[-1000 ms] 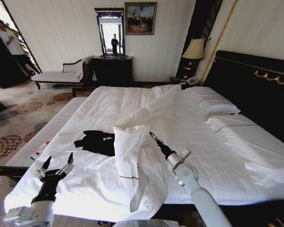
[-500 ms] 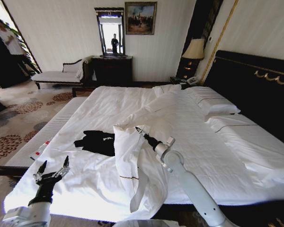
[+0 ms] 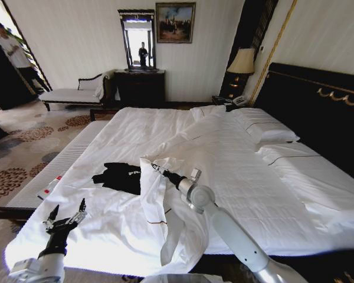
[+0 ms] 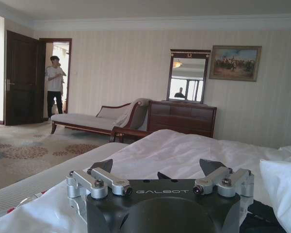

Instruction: Fold the clothes on the bed.

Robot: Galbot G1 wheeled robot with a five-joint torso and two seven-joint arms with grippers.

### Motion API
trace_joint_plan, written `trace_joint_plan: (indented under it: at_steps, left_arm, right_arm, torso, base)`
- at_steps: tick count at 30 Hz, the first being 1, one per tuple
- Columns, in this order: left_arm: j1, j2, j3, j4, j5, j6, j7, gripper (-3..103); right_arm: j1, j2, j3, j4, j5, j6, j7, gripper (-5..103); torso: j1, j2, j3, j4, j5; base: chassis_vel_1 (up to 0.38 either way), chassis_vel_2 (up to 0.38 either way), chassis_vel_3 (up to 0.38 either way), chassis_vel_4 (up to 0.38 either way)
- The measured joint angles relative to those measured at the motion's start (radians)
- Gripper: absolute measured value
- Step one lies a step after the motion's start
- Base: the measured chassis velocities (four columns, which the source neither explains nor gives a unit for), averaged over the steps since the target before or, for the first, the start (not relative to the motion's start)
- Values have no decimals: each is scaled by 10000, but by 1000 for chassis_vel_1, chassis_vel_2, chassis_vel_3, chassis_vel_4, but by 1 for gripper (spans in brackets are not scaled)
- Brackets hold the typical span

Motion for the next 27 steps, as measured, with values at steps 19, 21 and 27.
trace_joint_plan:
  at_steps: [19,21,27]
  left_arm:
    - [-42,-76,20,172,168,-21,-89,100]
    - [-42,-76,19,181,175,-19,-90,100]
    - [-2,-44,-44,191,181,-15,-96,100]
  right_arm:
    - [1916,544,-1404,-2039,-699,-813,1309,99]
    - [1990,556,-1476,-2071,-699,-845,1346,94]
    - [2195,737,-1598,-2284,-715,-780,1334,73]
  torso:
    - [0,0,0,-1,0]
    - [0,1,0,0,0]
    - [-1,1,0,1,0]
  base:
    - [0,0,0,0]
    - [0,0,0,0]
    - [0,0,0,0]
